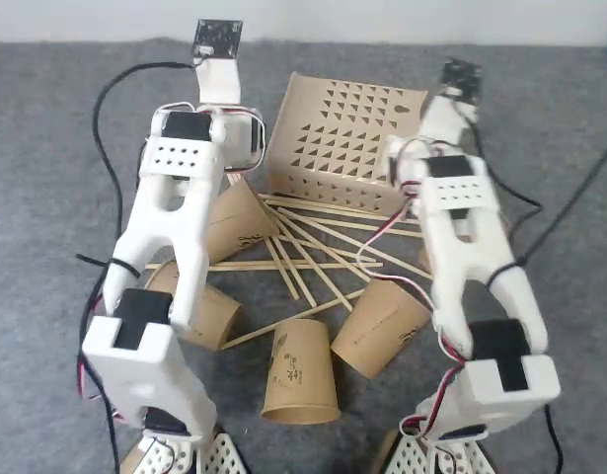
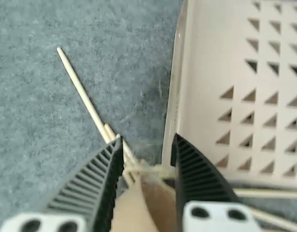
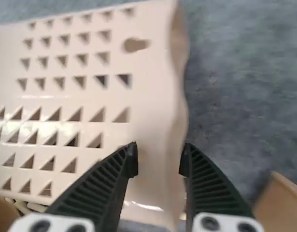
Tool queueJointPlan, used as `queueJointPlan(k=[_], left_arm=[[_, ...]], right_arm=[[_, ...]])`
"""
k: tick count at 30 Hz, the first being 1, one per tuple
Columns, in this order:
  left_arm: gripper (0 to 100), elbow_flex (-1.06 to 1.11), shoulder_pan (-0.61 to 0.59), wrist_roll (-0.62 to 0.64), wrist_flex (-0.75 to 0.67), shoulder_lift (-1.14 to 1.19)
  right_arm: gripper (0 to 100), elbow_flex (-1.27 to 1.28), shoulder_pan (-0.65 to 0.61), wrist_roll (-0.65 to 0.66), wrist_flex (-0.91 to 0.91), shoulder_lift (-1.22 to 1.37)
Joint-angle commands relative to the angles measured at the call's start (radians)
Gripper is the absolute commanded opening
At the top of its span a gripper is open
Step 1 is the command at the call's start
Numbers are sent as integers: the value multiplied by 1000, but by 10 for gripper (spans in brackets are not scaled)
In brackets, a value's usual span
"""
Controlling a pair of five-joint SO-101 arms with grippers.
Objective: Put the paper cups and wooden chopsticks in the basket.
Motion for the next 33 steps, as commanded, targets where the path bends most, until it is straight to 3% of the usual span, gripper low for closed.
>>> queueJointPlan(k=[1,5,9,15,23,28,33], left_arm=[[152,-59,9,81,-92,3],[151,-61,6,91,-146,55],[148,-62,0,86,-199,103],[148,-62,-37,89,-210,114],[148,-61,-110,95,-230,121],[149,-61,-170,203,-230,120],[150,-56,-183,221,-229,121]], right_arm=[[160,-48,-42,-3,-41,2],[140,-48,-48,-6,-47,5],[5,-80,-44,-3,-42,4],[9,-126,-5,5,38,-44],[8,-288,-45,201,111,-119],[8,-439,-82,275,111,-117],[8,-635,-153,370,113,-38]])
